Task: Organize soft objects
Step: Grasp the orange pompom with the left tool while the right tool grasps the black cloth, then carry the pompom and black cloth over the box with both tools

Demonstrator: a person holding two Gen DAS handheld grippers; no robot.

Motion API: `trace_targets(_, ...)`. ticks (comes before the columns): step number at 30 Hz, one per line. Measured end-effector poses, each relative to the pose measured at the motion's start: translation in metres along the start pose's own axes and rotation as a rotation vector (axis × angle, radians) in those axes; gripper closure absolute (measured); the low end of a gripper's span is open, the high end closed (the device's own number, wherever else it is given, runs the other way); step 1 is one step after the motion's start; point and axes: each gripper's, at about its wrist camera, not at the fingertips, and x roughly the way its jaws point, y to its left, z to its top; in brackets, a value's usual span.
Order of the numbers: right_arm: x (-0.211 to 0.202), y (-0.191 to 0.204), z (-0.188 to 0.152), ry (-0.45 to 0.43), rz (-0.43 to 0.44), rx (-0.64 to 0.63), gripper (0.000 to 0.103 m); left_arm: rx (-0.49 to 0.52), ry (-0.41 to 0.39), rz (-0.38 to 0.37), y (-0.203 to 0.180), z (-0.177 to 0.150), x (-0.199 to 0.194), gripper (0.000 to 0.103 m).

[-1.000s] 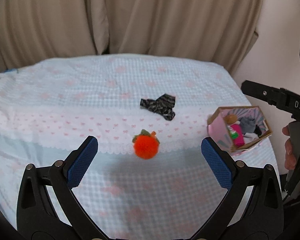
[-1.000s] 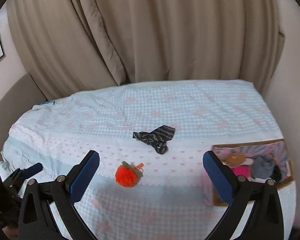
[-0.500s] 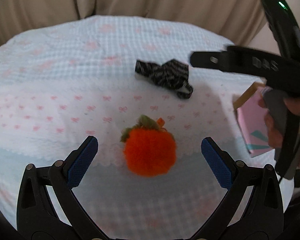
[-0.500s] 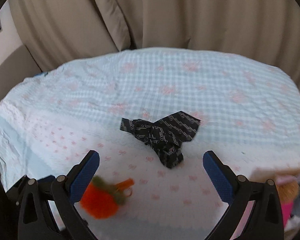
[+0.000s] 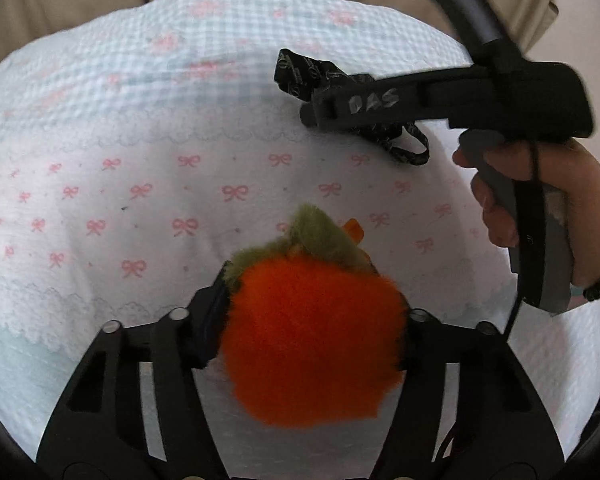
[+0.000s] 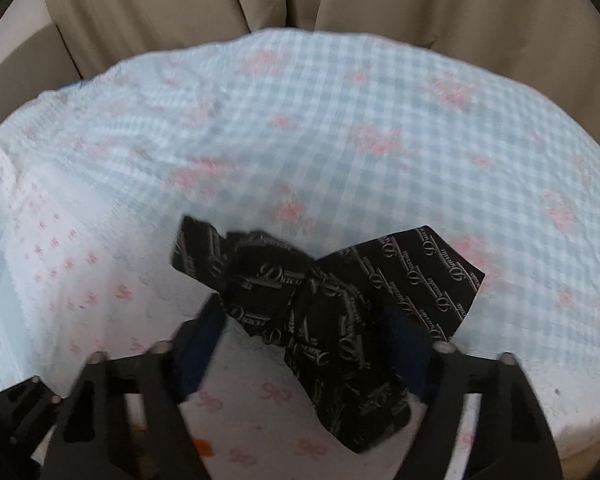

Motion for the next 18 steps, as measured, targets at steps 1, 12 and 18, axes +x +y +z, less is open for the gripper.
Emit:
trace_targets(1,0.002,-0.001,-0.001,-0.001,-0.010,-0.001,0.040,0.005,0.002,0.005,0.001,0.000,0.000,0.060)
trace_targets(12,-0.009,0.001,-0.008,-0.012,-0.042,0.039,0.071,0.001,0.019,0.013,0.008,0.007,-0.005,0.075)
trace_targets(18,-0.031,0.001,-0.006,-0.046,-0.024,0.090,0.073,-0.039,0.004,0.019,0.018,0.014,-0.023,0.075)
